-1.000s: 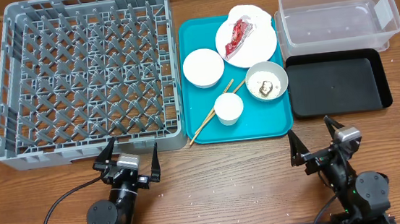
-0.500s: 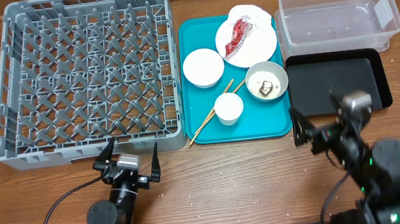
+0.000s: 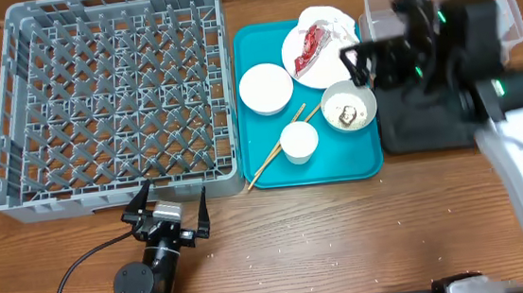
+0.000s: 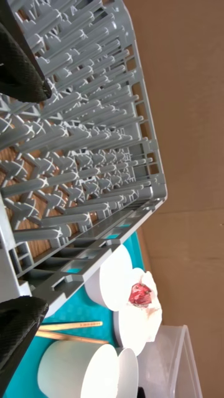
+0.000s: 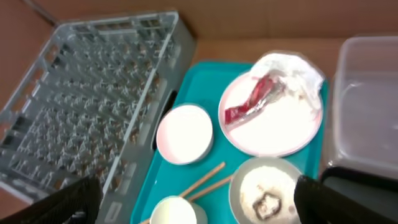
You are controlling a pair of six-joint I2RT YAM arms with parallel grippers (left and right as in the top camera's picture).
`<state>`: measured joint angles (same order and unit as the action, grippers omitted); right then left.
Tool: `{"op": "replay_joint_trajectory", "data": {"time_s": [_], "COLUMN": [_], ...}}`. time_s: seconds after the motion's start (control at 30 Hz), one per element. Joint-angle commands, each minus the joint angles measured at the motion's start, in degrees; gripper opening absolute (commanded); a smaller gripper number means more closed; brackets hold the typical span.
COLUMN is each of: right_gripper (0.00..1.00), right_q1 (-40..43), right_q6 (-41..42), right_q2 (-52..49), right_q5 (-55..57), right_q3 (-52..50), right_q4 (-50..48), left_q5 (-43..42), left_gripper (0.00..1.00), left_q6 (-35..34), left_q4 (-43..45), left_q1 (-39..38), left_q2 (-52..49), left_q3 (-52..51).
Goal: Sort waste into correct bins and load items into the dishwasher
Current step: 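Reach right gripper to the plate and grasp the red wrapper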
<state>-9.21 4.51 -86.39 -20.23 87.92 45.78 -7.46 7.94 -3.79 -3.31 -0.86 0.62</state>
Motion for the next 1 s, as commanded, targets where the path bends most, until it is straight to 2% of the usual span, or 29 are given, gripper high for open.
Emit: {"op": "replay_joint_trajectory", "data": {"time_s": [0.0,0.17,0.3,0.57,0.63,0.73,0.83,0.9,0.97], "right_gripper": [1.00,1.00,1.00,1.00,0.95,0.94,0.89,0.86,0.78], "right_q1": [-2.69,-5.95,-6.93,-7.28,-7.28,-7.30,-7.37,-7.48,-7.72], "right_q6": [-0.07,0.02,0.02,0.26,4.98,18.27,29.20,31.63,31.80], "right_q2": [-10.25,-25.00,-31.98,-39.78,-40.59,-41.70,-42.56,-43.21,-44.13], "right_q5": [-1.49,5.92,6.67,3.67,5.75,12.61,17.90,19.26,19.39], "right_q3": [10.40,20.20,21.92,21.79,21.79,21.77,21.18,21.16,21.16], "right_q4": [3.02,7.06,6.97,-5.01,-6.64,-7.13,-7.21,-7.43,-8.48], "left_q5": [0.39,0.42,0.39,0.39,0.42,0.39,0.39,0.42,0.39], "left_gripper": [1.00,1.00,1.00,1.00,1.00,1.00,1.00,1.00,1.00], "left_q6": [0.63,0.63,0.63,0.63,0.63,0.63,0.63,0.63,0.63], "left_q4": [0.02,0.02,0.02,0.02,0.02,0.02,0.02,0.02,0.02], "left_q1": [0.35,0.35,0.35,0.35,0.35,0.35,0.35,0.35,0.35], "left_q2": [0.59,0.59,0.59,0.59,0.59,0.59,0.59,0.59,0.59], "left_q3": [-0.35,-0.35,-0.35,-0.35,-0.35,-0.35,-0.35,-0.35,-0.35]}}
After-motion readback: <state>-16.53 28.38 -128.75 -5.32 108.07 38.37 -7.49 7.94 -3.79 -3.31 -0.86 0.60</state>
